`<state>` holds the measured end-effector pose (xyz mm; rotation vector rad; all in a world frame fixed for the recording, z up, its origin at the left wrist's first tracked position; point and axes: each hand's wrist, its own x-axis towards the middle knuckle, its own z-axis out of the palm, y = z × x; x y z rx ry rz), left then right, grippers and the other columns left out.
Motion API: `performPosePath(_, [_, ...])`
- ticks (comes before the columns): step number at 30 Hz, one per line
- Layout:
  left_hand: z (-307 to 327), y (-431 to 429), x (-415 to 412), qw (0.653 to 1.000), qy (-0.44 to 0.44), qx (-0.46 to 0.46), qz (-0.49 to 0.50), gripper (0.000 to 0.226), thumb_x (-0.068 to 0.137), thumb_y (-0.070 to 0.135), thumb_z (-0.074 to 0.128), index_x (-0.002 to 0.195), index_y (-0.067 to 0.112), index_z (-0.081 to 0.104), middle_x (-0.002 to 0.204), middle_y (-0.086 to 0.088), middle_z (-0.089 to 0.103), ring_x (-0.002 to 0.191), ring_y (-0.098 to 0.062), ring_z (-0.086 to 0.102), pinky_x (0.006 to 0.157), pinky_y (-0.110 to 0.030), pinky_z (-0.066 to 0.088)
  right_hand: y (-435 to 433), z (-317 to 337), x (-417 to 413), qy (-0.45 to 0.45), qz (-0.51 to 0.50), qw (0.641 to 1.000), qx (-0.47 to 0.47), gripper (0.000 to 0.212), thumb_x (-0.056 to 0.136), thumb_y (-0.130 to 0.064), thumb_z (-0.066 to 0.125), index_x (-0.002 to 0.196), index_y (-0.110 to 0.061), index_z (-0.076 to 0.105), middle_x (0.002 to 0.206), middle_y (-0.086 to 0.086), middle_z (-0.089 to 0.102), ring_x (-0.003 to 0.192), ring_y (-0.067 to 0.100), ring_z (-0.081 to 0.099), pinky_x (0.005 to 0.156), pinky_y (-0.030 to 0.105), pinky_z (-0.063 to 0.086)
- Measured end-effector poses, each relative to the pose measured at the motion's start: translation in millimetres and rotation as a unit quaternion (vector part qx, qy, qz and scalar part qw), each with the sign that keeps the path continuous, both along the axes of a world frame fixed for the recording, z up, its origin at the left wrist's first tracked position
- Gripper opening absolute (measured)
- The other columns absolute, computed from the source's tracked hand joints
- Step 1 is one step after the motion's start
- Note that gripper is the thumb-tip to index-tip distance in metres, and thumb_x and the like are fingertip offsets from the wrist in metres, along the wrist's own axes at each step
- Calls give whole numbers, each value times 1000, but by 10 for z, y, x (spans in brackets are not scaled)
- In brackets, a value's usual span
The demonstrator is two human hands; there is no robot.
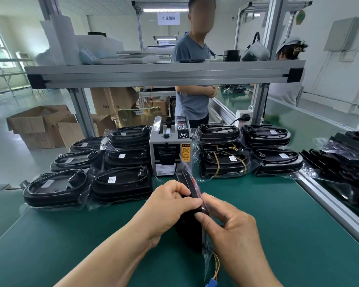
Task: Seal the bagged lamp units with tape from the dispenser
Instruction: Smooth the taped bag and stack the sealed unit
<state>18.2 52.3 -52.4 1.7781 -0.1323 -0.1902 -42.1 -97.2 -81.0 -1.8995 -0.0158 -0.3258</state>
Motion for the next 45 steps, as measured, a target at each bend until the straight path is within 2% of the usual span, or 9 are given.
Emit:
performPosePath(6, [15, 19, 12, 1000, 22, -12, -13, 29, 78, 22, 83, 94, 14, 60, 52, 14, 46, 45, -1, 39, 45, -11, 34, -229, 454, 282, 101, 60, 992, 55, 51, 58, -68, 68, 101, -40, 76, 103, -21, 74, 101, -4, 67, 94, 36, 55])
performPosePath(11, [27, 3, 4, 1000, 8, -4, -25, 31, 77, 22, 83, 96, 13, 60, 51, 15, 46, 45, 0, 41, 45, -11, 34, 14, 564, 906, 154, 41, 983, -88, 61, 78, -46, 78, 126, -16, 59, 121, -4, 62, 105, 13, 61, 85, 29, 53])
performPosePath(17, [127, 157, 118, 995, 40, 11, -87, 32, 69, 37, 84, 88, 20, 65, 56, 13, 51, 47, -2, 44, 48, -15, 36, 111, 386, 1154, 129, 7, 978, -161, 27, 78, -39, 74, 93, -25, 56, 88, -13, 59, 74, 0, 54, 56, 18, 38])
performPosePath(20, [211, 201, 536, 996, 69, -50, 35, 21, 85, 33, 76, 69, 23, 67, 58, 5, 54, 44, -8, 44, 51, -21, 36, 58, 330, 1190, 108, -11, 981, -159, 16, 86, -39, 66, 85, -27, 56, 85, -13, 59, 76, -1, 52, 57, 17, 35])
performPosePath(24, [205, 89, 1234, 944, 182, -200, 190, 17, 95, 21, 64, 79, 17, 62, 50, 7, 55, 38, -2, 46, 53, -20, 38, 16, 307, 1216, 109, -21, 979, -170, 13, 95, -37, 54, 90, -26, 60, 89, -11, 62, 81, 3, 55, 60, 20, 37])
performPosePath(30, [-15, -26, 1681, 906, 239, -230, 263, 29, 98, 22, 61, 72, 18, 51, 36, 8, 49, 29, -2, 46, 49, -20, 34, -14, 273, 1216, 122, -16, 982, -146, 15, 99, -28, 47, 91, -29, 59, 89, -11, 63, 76, 3, 57, 55, 18, 38])
performPosePath(37, [22, -130, 1814, 850, 224, -306, 366, 14, 90, 3, 63, 79, 6, 55, 62, -4, 59, 47, -10, 53, 49, -22, 43, -12, 300, 1207, 123, -13, 981, -150, 15, 99, -35, 47, 93, -28, 59, 91, -8, 64, 80, 9, 60, 64, 25, 47])
performPosePath(41, [-45, -153, 1735, 882, 163, -297, 326, 23, 89, 7, 58, 70, 13, 48, 56, 1, 50, 42, -9, 44, 43, -20, 37, -42, 430, 1265, 128, -12, 966, -225, 20, 90, -41, 60, 100, -24, 61, 96, -6, 64, 87, 14, 61, 77, 32, 53])
performPosePath(45, [100, -33, 1442, 906, 99, -305, 277, 25, 88, 8, 66, 67, 15, 53, 44, 7, 49, 35, -3, 42, 44, -18, 42, -37, 543, 1332, 125, 4, 965, -230, 13, 87, -32, 65, 82, -20, 66, 80, -3, 66, 68, 14, 62, 59, 25, 51])
